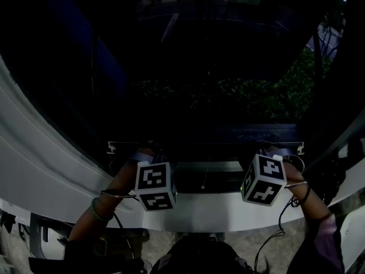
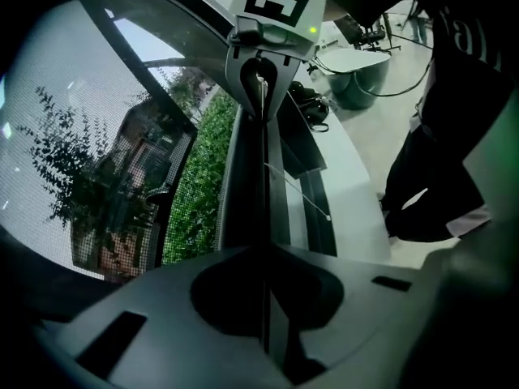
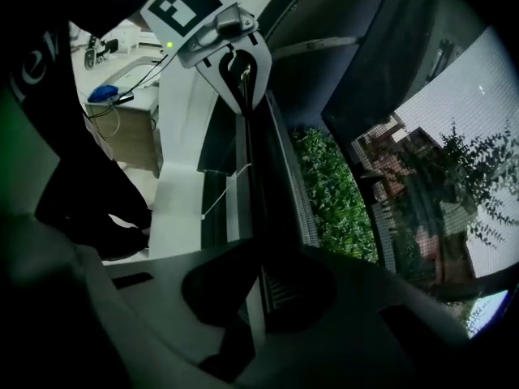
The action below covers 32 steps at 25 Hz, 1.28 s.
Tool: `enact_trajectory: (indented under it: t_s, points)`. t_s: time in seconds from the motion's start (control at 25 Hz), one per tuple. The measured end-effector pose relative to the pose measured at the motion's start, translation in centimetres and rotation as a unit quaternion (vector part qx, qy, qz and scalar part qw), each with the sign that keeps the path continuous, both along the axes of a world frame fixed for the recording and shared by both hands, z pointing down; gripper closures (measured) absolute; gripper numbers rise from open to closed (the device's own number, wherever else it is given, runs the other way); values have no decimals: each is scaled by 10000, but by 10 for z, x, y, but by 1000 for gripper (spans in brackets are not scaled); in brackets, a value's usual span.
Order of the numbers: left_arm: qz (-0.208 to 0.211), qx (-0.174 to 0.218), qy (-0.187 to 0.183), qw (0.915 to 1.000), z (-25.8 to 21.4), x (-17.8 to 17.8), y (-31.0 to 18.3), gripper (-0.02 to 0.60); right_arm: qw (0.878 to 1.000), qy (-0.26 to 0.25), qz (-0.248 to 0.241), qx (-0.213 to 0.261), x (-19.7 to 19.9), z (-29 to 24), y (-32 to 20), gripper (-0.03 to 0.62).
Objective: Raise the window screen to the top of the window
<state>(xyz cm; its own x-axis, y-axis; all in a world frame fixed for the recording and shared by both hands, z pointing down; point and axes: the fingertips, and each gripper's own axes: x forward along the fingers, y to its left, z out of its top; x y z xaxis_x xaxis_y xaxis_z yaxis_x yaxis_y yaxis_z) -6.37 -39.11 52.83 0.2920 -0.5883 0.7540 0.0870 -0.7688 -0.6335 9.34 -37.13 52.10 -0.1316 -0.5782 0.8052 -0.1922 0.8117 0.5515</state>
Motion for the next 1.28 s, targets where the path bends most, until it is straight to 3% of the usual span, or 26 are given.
enact_trajectory:
  t_s: [0.16, 0.28, 0.68, 1.28]
  points:
    - [45, 220, 596, 9980, -21, 4, 4, 563, 9965, -494, -22, 672, 1, -20, 2, 568]
    - [66, 666, 755, 9949, -65, 3, -3, 561, 9895, -376, -110, 1390, 1, -63, -7, 568]
    - [243, 987, 1038, 9894, -177, 5, -7, 561, 9757, -669, -289, 2067, 3, -176, -10, 566]
    - [246, 1948, 1506, 9689, -339, -2, -17, 555, 9330, -896, -438, 3458, -3, -340, -17, 560]
